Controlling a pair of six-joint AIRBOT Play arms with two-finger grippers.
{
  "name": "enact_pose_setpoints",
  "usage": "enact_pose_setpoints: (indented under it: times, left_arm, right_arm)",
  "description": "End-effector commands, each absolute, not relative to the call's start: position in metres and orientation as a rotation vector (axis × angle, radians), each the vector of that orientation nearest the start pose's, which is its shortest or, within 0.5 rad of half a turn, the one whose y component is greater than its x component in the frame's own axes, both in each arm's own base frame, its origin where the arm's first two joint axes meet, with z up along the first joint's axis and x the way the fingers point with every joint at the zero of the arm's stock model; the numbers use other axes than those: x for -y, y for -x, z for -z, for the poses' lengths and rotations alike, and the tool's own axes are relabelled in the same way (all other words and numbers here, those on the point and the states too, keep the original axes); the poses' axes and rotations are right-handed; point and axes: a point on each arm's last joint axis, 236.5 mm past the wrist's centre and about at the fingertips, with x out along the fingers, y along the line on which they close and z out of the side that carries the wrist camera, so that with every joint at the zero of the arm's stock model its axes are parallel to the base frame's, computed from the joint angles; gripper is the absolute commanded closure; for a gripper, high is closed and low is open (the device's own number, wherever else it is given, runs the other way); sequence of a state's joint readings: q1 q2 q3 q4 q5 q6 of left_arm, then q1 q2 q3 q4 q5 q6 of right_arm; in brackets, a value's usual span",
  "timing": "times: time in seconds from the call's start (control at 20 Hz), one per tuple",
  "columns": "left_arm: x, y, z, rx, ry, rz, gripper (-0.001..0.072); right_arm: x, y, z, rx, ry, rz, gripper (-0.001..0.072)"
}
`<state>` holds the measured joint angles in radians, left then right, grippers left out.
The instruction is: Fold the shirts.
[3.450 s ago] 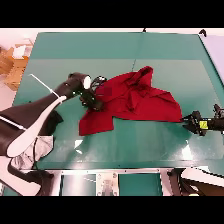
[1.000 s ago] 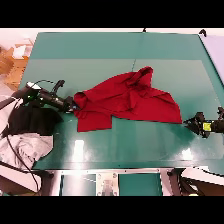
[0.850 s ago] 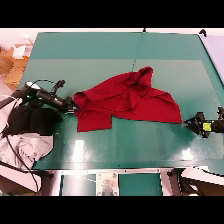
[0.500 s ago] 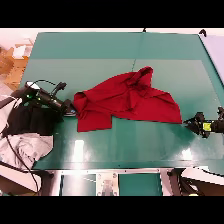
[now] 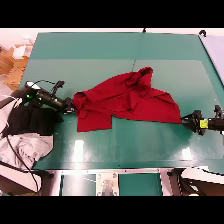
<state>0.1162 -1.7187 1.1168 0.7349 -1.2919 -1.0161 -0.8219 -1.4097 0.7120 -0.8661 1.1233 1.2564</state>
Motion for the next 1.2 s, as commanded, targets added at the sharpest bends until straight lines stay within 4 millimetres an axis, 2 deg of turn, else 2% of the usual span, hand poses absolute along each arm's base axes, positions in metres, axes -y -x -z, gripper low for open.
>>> enact_pose_setpoints:
  times: [0.0, 0.1, 0.3, 0.35, 0.4, 0.5, 0.55, 0.6, 0.65, 0.7, 0.75, 0.8, 0.85, 0.9, 0.95, 1.0, 1.05, 1.1, 1.15]
  left_arm:
    - [0.128, -0.367, 0.094, -1.491, 0.598, 0.673, 0.0682]
    - [0.128, -0.366, 0.094, -1.494, 0.599, 0.675, 0.0682]
    - [0.131, -0.368, 0.091, -1.485, 0.623, 0.68, 0.0682]
    - [0.135, -0.37, 0.087, -1.474, 0.646, 0.69, 0.0682]
    - [0.138, -0.373, 0.083, -1.461, 0.669, 0.697, 0.0682]
    - [0.142, -0.374, 0.078, -1.45, 0.699, 0.711, 0.0682]
    - [0.144, -0.373, 0.075, -1.454, 0.709, 0.723, 0.0683]
    - [0.146, -0.371, 0.07, -1.459, 0.717, 0.744, 0.0683]
    - [0.152, -0.371, 0.057, -1.45, 0.738, 0.786, 0.0684]
    - [0.158, -0.374, 0.032, -1.42, 0.755, 0.844, 0.0684]
    - [0.163, -0.38, -0.001, -1.366, 0.757, 0.904, 0.0684]
    - [0.167, -0.388, -0.041, -1.286, 0.747, 0.955, 0.0684]
    - [0.171, -0.399, -0.097, -1.147, 0.708, 1.011, 0.0684]
    - [0.172, -0.408, -0.157, -0.988, 0.667, 1.048, 0.0684]
    - [0.173, -0.41, -0.229, -0.807, 0.631, 1.072, 0.0683]
    - [0.173, -0.403, -0.3, -0.624, 0.57, 1.085, 0.0683]
    - [0.173, -0.389, -0.36, -0.472, 0.499, 1.074, 0.0683]
    - [0.172, -0.369, -0.419, -0.317, 0.423, 1.045, 0.0683]
    - [0.172, -0.343, -0.469, -0.182, 0.368, 1.031, 0.0683]
  right_arm:
    - [0.086, -0.29, 0.122, -1.276, -1.136, 0.166, 0.0318]
    - [0.084, -0.291, 0.122, -1.281, -1.133, 0.162, 0.0319]
    - [0.081, -0.294, 0.12, -1.274, -1.143, 0.15, 0.0422]
    - [0.078, -0.299, 0.117, -1.251, -1.149, 0.13, 0.0491]
    - [0.076, -0.307, 0.113, -1.22, -1.163, 0.112, 0.0494]
    - [0.069, -0.322, 0.104, -1.166, -1.188, 0.071, 0.0586]
    - [0.064, -0.329, 0.1, -1.15, -1.196, 0.049, 0.0656]
    - [0.057, -0.335, 0.094, -1.133, -1.207, 0.017, 0.0695]
    - [0.049, -0.347, 0.078, -1.087, -1.239, -0.045, 0.0697]
    - [0.044, -0.366, 0.046, -1.0, -1.282, -0.146, 0.0697]
    - [0.041, -0.387, -0.003, -0.877, -1.319, -0.267, 0.0697]
    - [0.044, -0.406, -0.067, -0.726, -1.333, -0.395, 0.0697]
    - [0.05, -0.418, -0.141, -0.565, -1.301, -0.511, 0.0698]
    - [0.053, -0.421, -0.208, -0.43, -1.241, -0.589, 0.0697]
    - [0.052, -0.416, -0.272, -0.308, -1.146, -0.648, 0.0697]
    - [0.046, -0.404, -0.335, -0.192, -1.033, -0.692, 0.0697]
    - [0.037, -0.388, -0.388, -0.095, -0.918, -0.713, 0.0697]
    - [0.028, -0.371, -0.43, -0.019, -0.824, -0.714, 0.0697]
    - [0.021, -0.351, -0.472, 0.067, -0.722, -0.698, 0.0697]
